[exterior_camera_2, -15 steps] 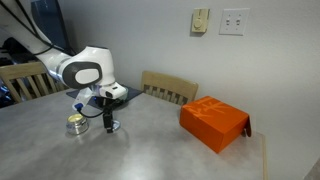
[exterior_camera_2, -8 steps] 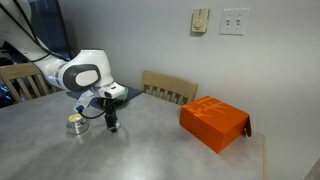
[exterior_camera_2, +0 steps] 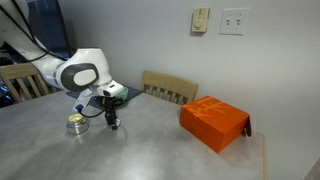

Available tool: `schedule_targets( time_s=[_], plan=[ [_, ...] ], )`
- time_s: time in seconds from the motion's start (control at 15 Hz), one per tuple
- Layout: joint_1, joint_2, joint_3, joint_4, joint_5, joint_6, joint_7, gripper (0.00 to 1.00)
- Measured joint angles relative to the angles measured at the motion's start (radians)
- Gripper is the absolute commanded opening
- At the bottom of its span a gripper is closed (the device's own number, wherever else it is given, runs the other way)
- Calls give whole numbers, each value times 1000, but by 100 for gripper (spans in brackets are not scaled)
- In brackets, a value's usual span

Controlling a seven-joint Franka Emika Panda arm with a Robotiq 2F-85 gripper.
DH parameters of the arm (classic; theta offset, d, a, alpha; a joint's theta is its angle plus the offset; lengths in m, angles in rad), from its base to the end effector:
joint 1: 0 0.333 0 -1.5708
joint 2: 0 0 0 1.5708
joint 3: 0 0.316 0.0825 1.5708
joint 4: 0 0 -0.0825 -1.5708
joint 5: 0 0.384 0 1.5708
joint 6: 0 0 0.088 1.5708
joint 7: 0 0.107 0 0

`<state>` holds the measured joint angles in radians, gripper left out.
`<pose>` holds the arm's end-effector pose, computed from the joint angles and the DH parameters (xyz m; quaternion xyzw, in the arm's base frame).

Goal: Put the silver lid on top of the silver tin

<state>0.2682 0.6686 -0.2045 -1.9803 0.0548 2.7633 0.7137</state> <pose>0.6158 0.0394 0.1423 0.9447 -0.3176 0.0788 0.0216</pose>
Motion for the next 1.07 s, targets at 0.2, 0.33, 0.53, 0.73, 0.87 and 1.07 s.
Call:
schedule_targets(
  time_s=[0.2, 0.33, 0.53, 0.73, 0.87, 1.07],
  plan=[
    [-6, -8, 12, -9, 0, -4, -39, 44],
    [-18, -25, 38, -22, 0, -30, -92, 44],
    [-20, -70, 51, -41, -5, -112, -149, 44],
    [-14, -136, 43, -56, -57, -184, -150, 44],
    [-13, -182, 45, -71, -72, -215, -150, 44],
    [-19, -238, 70, -107, -72, -241, -168, 44]
  ],
)
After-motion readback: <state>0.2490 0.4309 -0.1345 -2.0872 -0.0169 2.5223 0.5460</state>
